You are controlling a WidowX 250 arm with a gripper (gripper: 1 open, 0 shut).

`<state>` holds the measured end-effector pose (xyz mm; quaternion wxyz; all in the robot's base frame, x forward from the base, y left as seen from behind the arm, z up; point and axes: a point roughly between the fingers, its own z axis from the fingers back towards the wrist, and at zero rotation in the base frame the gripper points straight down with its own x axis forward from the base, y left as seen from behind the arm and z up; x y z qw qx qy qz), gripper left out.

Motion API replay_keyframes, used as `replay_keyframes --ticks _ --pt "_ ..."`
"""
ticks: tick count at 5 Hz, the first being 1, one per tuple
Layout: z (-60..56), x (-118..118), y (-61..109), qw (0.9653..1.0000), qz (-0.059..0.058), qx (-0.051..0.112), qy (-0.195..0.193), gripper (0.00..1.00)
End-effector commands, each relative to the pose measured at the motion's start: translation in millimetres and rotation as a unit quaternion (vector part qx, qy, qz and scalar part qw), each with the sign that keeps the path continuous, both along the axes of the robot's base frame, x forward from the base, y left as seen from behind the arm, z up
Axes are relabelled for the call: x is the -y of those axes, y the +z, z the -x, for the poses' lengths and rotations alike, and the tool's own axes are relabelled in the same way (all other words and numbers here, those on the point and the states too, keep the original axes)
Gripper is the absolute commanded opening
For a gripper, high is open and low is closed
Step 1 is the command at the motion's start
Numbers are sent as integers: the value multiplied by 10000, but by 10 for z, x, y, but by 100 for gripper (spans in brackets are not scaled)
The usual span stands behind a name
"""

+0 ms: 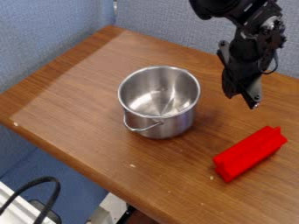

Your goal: Move the red object from the metal pot to the table

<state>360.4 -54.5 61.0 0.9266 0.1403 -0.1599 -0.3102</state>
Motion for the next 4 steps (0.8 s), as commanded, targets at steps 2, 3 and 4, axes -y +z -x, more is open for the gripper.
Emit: replay_keyframes --ticks 2,3,4 --pt "-186 -37 125 9992 80 385 -8 0" --pt "-226 -27 128 9988 115 476 -55 0" --pt "-286 -29 98 9985 146 522 -17 0"
